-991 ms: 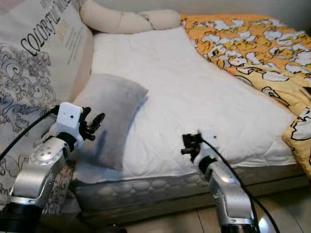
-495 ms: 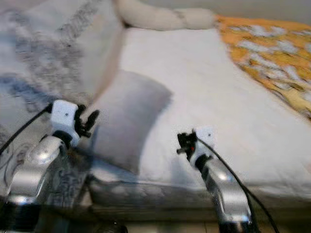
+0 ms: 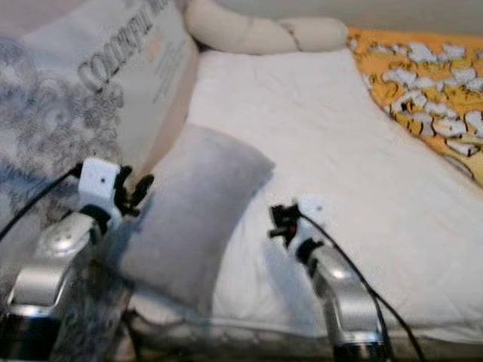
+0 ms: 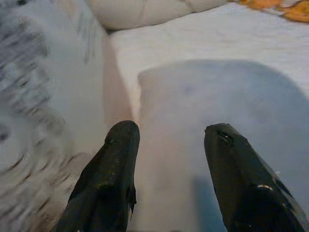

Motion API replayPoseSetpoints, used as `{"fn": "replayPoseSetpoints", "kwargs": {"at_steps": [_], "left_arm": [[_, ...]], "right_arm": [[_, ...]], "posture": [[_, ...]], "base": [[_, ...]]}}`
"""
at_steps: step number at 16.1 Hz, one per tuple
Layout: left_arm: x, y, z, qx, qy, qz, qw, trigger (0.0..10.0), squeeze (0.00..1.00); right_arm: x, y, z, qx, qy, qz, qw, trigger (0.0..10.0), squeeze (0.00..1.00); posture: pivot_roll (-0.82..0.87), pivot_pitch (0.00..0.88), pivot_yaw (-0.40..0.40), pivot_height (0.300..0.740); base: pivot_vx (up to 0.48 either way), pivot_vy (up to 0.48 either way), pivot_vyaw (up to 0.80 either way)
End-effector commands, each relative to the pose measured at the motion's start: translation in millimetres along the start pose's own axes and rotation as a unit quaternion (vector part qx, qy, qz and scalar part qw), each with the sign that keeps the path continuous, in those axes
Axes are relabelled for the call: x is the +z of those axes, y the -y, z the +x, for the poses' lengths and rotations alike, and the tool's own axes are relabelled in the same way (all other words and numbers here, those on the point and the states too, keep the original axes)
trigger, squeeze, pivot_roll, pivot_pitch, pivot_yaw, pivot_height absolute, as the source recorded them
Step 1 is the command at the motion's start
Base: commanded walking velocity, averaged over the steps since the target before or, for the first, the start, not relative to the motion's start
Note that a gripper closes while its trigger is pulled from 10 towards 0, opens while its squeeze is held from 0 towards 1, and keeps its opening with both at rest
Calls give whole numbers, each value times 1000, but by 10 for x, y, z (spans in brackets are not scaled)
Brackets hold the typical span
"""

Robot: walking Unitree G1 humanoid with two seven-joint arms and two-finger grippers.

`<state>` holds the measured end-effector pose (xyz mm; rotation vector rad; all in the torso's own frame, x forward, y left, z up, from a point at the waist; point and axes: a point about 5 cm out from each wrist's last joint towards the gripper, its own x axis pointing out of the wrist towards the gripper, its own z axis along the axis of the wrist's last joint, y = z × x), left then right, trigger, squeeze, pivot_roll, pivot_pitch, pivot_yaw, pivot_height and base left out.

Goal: Clean up the room

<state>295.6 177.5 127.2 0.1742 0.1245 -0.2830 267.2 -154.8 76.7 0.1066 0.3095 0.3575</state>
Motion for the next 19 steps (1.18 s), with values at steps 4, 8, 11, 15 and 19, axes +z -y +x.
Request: {"fn": "replayPoseSetpoints", "kwargs": {"at_steps": [4, 8, 11, 15, 19], "left_arm": [[37, 68, 172, -91, -1, -12, 996, 10000, 1000], [-13, -3, 458, -152, -49, 1, 987, 10000, 1000], [32, 9, 670, -159, -68, 0, 985, 10000, 1000], [-45, 103, 815, -140, -110, 10, 984, 10000, 0], [-144, 168, 870, -104, -139, 23, 984, 10000, 0]], "right_arm": [[-11, 138, -75, -23, -2, 0, 1000, 10000, 0], [55, 246, -121, -6, -5, -6, 1000, 10000, 0], [117, 296, -151, 29, -18, -23, 999, 10000, 0], [139, 321, -175, 54, -36, -34, 997, 10000, 0], [150, 289, -182, 68, -42, -36, 996, 10000, 0]], "posture": [[65, 0, 43, 740], [52, 0, 43, 740], [31, 0, 54, 740], [11, 0, 55, 740], [-13, 0, 56, 740]], "base": [[0, 0, 0], [0, 0, 0], [0, 0, 0], [0, 0, 0], [0, 0, 0]]}}
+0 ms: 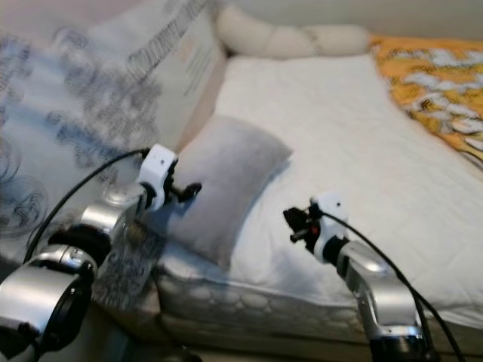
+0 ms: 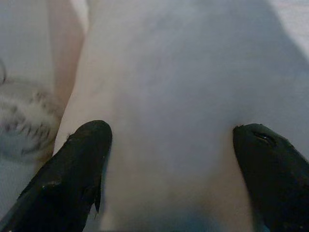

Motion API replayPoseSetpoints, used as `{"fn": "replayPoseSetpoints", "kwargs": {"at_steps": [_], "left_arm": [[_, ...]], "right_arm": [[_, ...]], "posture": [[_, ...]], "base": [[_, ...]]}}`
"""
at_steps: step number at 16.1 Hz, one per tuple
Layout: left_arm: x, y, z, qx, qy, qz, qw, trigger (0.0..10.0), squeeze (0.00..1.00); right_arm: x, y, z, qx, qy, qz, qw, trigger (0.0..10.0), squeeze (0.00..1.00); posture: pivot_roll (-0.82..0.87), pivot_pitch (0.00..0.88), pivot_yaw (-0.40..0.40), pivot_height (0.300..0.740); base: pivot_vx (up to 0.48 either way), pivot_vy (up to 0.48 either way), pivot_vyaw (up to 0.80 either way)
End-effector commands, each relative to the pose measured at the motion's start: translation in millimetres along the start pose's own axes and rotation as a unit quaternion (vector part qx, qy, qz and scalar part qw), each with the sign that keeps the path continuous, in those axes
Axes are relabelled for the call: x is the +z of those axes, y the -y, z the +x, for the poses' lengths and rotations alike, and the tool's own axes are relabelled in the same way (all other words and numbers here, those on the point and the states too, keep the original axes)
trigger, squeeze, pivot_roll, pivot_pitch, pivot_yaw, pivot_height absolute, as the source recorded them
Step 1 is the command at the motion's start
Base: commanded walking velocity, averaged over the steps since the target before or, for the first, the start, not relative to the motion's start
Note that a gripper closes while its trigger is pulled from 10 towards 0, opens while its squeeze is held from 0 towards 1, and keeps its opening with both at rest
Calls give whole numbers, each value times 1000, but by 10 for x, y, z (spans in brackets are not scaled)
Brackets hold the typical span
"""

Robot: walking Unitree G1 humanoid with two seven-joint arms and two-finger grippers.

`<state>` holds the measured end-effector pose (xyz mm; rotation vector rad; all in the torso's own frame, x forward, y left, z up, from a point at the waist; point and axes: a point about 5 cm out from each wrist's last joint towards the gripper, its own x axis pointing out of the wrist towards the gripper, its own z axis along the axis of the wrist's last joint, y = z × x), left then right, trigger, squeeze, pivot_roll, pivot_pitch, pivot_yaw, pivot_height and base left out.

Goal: Clean up the room

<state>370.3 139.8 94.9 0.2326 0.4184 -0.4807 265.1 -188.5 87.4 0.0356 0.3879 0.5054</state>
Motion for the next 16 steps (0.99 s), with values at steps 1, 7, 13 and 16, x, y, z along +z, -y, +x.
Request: {"fn": "replayPoseSetpoints", "kwargs": {"at_steps": [1, 7, 13, 16], "left_arm": [[-6, 2, 15, 10, -6, -2, 1000, 10000, 0], [105, 150, 101, 1, 29, -35, 999, 10000, 0], [-88, 321, 147, -7, -30, 19, 999, 10000, 0], [-153, 337, 144, -9, -50, 36, 998, 5059, 0]], "right_arm": [[36, -5, -13, 4, 5, 1, 1000, 10000, 0], [104, 28, -27, 8, -3, -11, 1000, 10000, 0], [176, -18, -181, 27, -18, -25, 999, 10000, 0], [218, -154, -314, 93, -29, -35, 995, 10000, 0]], "posture": [[-15, 0, 54, 740], [-66, 0, 42, 740], [-175, 0, 57, 740], [-205, 0, 65, 740]], "base": [[0, 0, 0], [0, 0, 0], [0, 0, 0], [0, 0, 0]]}}
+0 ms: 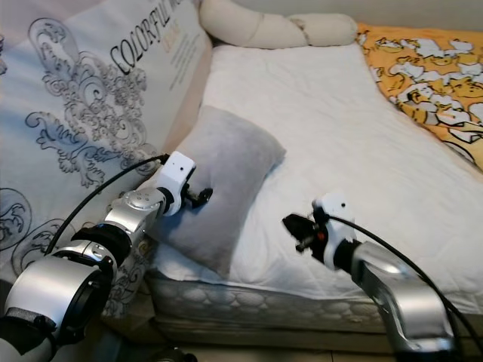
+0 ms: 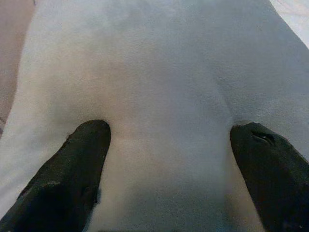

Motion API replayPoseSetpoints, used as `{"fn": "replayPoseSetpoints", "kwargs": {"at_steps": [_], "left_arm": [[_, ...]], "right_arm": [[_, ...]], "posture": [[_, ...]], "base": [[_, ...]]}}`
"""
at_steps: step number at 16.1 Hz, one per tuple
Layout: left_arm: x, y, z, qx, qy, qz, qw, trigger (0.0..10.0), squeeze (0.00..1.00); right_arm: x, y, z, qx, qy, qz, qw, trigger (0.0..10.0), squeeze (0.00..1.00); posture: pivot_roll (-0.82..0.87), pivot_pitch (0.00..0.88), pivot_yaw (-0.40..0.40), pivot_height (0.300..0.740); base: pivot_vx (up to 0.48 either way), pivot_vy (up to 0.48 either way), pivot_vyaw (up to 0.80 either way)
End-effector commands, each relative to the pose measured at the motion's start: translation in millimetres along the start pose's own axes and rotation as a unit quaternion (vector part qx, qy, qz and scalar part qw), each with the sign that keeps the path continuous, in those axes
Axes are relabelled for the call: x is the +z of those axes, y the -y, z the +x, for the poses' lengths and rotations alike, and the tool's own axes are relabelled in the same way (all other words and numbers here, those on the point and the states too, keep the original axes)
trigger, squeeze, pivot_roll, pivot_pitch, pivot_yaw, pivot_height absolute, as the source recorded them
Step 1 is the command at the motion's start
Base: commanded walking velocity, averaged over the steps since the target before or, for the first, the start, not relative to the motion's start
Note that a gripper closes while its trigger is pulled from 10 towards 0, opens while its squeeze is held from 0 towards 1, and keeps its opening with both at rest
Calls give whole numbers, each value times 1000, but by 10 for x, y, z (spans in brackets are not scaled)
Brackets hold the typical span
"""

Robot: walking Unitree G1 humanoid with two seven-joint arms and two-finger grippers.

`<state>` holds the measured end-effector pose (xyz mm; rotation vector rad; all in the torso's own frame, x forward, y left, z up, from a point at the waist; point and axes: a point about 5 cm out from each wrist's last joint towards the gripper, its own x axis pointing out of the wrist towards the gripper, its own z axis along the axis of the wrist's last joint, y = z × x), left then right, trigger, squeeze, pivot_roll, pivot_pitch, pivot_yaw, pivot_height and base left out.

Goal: Clean up the room

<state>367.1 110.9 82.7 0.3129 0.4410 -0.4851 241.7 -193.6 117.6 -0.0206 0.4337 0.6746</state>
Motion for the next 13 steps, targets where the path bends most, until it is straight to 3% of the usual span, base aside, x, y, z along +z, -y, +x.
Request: {"fn": "replayPoseSetpoints", "kwargs": {"at_steps": [1, 6, 13], "left_arm": [[-130, 59, 3, -10, -33, 7, 999, 0, 0], [-177, 30, -9, 2, -49, 22, 999, 0, 0], [-248, -5, -31, 10, -62, 20, 998, 0, 0]], "right_arm": [[25, -95, -24, 39, -6, -7, 999, 10000, 0], [28, -140, -108, 69, -30, -23, 997, 10000, 0], [12, -167, -82, 72, -35, -24, 997, 10000, 0]], "posture": [[-208, 0, 66, 740], [-216, 0, 77, 740], [-210, 0, 82, 740]], "base": [[0, 0, 0], [0, 0, 0], [0, 0, 0]]}}
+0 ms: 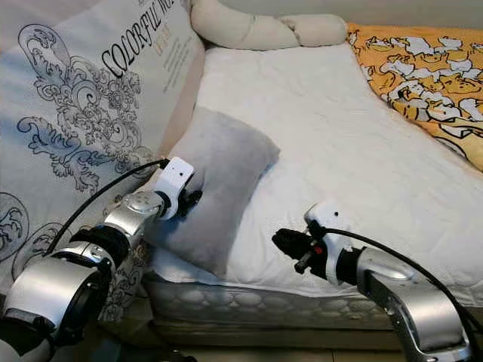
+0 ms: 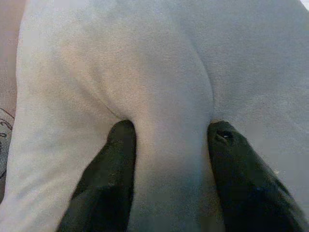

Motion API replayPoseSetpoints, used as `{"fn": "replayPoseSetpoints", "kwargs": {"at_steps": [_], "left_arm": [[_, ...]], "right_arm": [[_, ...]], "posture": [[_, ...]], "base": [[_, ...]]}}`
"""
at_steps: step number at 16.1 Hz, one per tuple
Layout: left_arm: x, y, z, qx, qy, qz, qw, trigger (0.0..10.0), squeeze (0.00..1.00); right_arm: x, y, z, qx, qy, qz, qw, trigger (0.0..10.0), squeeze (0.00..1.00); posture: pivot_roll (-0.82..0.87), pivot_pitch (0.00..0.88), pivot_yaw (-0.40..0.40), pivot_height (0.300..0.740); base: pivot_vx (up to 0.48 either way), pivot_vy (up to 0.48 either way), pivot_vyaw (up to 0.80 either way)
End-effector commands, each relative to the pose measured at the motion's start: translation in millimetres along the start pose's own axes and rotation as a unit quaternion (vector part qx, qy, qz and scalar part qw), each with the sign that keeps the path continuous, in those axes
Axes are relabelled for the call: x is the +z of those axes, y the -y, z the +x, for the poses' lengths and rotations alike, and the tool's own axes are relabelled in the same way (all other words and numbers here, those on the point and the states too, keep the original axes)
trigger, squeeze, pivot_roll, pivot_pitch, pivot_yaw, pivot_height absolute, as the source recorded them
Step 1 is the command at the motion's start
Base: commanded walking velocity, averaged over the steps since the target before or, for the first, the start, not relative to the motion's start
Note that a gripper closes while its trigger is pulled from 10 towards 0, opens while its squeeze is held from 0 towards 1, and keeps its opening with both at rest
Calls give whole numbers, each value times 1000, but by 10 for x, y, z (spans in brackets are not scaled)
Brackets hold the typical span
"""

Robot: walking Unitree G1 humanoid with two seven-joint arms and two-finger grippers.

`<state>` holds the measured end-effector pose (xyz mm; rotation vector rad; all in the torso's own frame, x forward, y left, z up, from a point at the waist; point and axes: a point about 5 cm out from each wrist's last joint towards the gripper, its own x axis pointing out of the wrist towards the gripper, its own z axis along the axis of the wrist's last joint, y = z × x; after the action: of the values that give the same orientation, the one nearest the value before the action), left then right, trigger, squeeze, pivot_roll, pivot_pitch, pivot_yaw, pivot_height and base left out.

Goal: Clean up the room

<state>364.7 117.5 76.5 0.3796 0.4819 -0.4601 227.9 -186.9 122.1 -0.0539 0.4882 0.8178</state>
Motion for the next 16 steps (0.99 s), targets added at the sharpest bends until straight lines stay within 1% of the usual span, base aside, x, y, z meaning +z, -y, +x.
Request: {"fn": "replayPoseSetpoints", "kwargs": {"at_steps": [1, 9, 11, 16], "left_arm": [[-161, 27, -9, -2, -31, -4, 1000, 0, 0], [-156, 9, -14, 3, -27, -9, 1000, 0, 0], [-231, -16, -31, 9, -40, -3, 999, 0, 0], [-266, -54, -47, 17, -46, -2, 999, 0, 0]], "right_arm": [[13, -24, -5, 4, -2, -4, 1000, 10000, 0], [0, -16, 21, 3, -2, -4, 1000, 10000, 0], [-5, -27, 75, 11, -2, -5, 1000, 10000, 0], [-9, -33, 99, 15, -3, -8, 1000, 10000, 0]], "posture": [[-210, 0, 82, 740], [-203, 0, 83, 740], [-193, 0, 85, 740], [-190, 0, 84, 740]], "base": [[0, 0, 0], [0, 0, 0], [0, 0, 0], [0, 0, 0]]}}
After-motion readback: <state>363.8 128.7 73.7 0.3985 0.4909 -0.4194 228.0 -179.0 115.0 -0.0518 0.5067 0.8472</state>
